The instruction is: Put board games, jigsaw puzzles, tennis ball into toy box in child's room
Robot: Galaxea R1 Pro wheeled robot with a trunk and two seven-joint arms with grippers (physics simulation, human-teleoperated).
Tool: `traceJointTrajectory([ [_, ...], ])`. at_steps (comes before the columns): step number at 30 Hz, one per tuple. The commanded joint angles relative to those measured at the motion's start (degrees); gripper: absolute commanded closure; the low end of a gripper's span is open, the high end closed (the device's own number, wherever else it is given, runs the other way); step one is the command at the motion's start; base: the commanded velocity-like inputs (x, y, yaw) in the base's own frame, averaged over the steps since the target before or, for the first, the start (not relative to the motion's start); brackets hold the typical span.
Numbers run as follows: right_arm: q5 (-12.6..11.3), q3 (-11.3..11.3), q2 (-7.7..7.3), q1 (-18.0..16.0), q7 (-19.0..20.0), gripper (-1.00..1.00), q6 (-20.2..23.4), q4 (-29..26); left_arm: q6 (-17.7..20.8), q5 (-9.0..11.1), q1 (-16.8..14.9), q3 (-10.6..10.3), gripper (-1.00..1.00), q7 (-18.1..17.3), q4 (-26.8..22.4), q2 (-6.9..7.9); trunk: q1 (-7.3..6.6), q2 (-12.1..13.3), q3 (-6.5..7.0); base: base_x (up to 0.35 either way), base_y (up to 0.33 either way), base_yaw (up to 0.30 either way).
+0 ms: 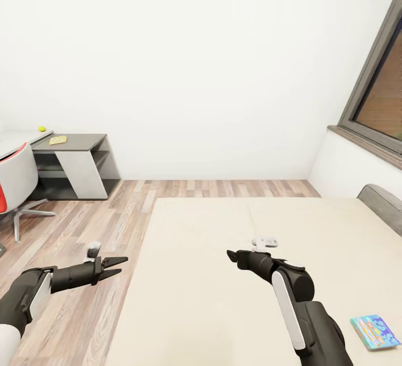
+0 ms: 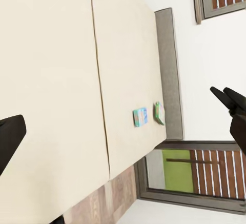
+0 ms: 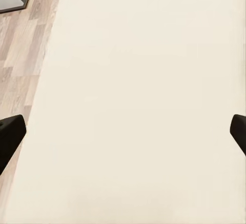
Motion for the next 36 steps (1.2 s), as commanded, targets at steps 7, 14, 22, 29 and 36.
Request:
traceJointTrajectory([
  [7, 0.0, 0.0, 0.02, 0.0, 0.2, -1.00, 0.3, 0.0, 0.5, 0.1, 0.0, 0.0, -1.00, -0.1, 0.0, 0.03, 0.04, -0.1, -0.12, 0.000, -0.246, 0.000],
  [14, 0.1, 0.0, 0.02, -0.1, 0.2, -1.00, 0.3, 0.0, 0.5, 0.1, 0.0, 0.0, -1.00, -0.1, 0.0, 0.01, 0.04, -0.1, -0.12, 0.000, -0.246, 0.000],
  [22, 0.1, 0.0, 0.02, -0.1, 0.2, -1.00, 0.3, 0.0, 0.5, 0.0, 0.0, 0.0, -1.00, -0.1, 0.0, 0.01, 0.04, -0.1, -0.12, 0.000, -0.246, 0.000],
  [29, 0.0, 0.0, 0.02, -0.1, 0.2, -1.00, 0.3, 0.0, 0.5, 0.0, 0.0, -0.1, -1.00, -0.1, 0.0, 0.01, 0.04, -0.1, -0.12, 0.000, -0.246, 0.000],
  [36, 0.0, 0.0, 0.02, -0.1, 0.2, -1.00, 0.3, 0.0, 0.5, 0.0, 0.0, -0.1, -1.00, -0.1, 0.0, 0.01, 0.04, -0.1, -0.12, 0.000, -0.246, 0.000],
])
